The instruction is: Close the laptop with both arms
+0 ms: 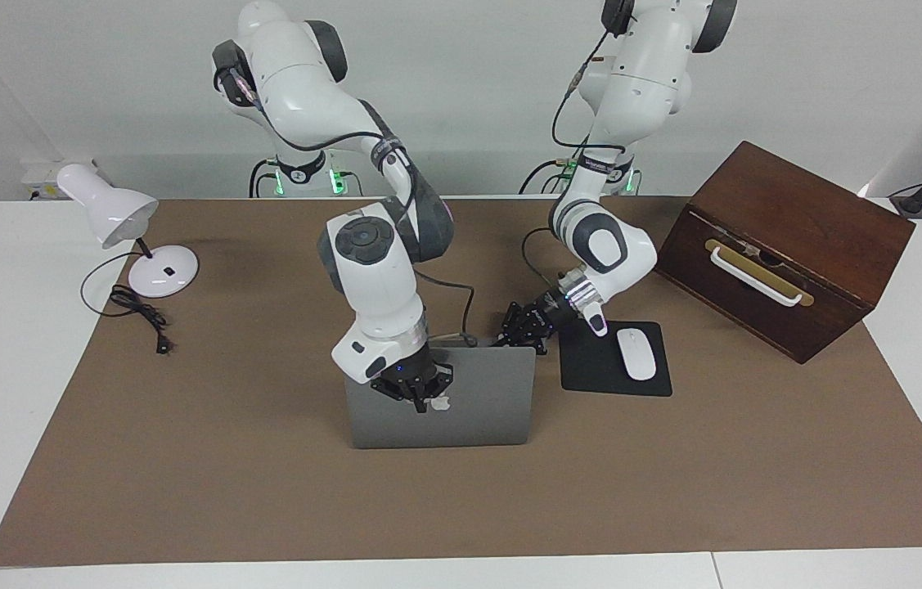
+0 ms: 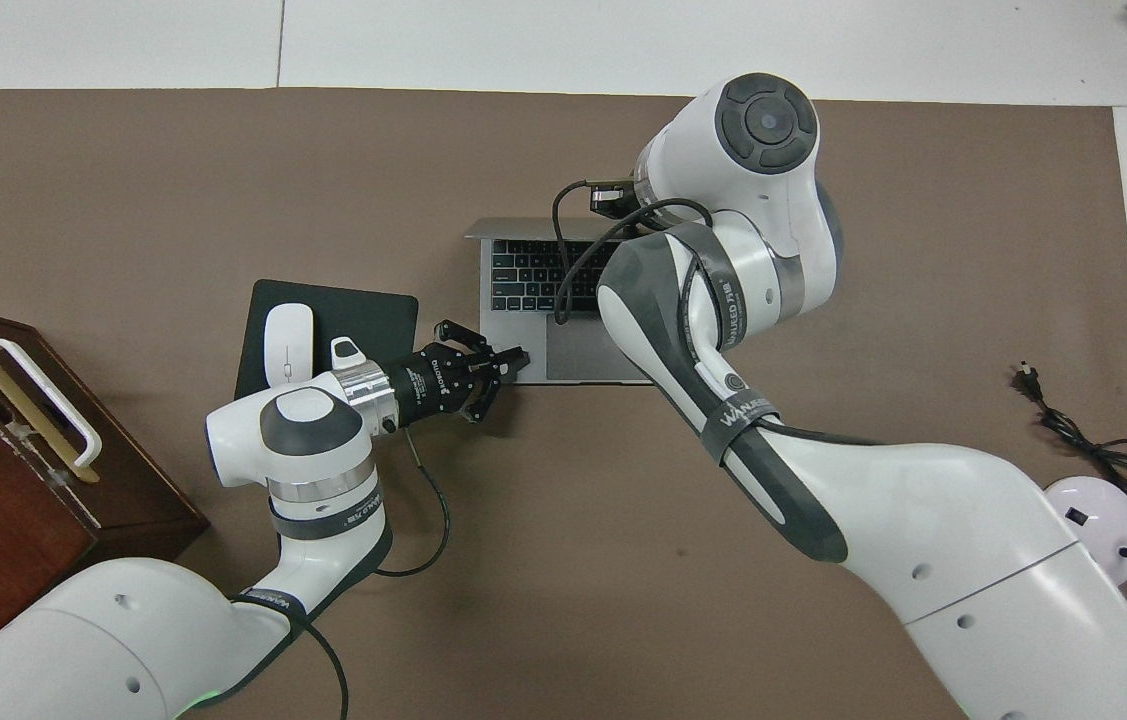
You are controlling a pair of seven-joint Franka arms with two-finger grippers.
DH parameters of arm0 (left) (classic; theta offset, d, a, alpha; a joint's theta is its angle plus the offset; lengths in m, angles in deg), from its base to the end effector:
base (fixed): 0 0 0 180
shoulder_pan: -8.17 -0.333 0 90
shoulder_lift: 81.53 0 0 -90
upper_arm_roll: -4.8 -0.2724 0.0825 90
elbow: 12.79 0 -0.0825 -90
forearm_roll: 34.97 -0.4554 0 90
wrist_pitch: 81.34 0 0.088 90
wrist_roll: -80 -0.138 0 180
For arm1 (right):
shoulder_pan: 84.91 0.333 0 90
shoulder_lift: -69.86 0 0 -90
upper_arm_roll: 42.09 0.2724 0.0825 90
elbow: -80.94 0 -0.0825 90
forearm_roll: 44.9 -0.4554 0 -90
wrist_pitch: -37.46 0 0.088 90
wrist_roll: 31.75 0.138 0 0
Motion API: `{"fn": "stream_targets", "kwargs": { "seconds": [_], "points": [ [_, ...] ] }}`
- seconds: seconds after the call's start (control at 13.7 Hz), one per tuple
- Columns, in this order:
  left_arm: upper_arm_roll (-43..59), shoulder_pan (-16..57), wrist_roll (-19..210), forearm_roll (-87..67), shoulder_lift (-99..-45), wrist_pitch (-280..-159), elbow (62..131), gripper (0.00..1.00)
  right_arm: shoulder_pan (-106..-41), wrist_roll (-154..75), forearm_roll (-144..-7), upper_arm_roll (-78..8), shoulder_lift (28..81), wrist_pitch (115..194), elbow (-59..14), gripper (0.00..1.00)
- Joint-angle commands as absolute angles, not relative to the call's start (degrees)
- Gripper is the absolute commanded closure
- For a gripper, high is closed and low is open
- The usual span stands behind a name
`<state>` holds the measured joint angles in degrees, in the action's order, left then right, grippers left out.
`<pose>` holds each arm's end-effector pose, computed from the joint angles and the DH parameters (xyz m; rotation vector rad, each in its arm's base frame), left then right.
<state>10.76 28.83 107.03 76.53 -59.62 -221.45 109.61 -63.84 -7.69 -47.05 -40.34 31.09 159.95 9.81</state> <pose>0.5369 -0.2956 0.1079 1.3553 1.6238 -0.6465 0.7449 0.3110 0.3011 -2.9933 0.0706 -0.2723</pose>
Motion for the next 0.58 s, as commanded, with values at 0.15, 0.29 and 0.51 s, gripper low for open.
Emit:
{"fn": "stream_targets", "kwargs": {
  "seconds": [0.15, 0.29, 0.51],
  "points": [
    [11.0, 28.7, 104.0, 76.3, -56.3, -223.8, 113.0, 1.0, -63.4, -6.4, -48.6, -40.1, 32.0, 157.8, 7.7, 1.0],
    [11.0, 28.7, 104.0, 76.3, -56.3, -224.2, 113.0, 1.0, -63.3, -6.3, -48.7, -40.1, 32.0, 157.1, 7.4, 1.0],
    [11.0, 28.7, 104.0, 76.3, -56.3, -224.2, 113.0, 1.0, -63.5, -6.4, -48.7, -40.0, 32.0, 156.8, 6.5, 1.0]
  ]
}}
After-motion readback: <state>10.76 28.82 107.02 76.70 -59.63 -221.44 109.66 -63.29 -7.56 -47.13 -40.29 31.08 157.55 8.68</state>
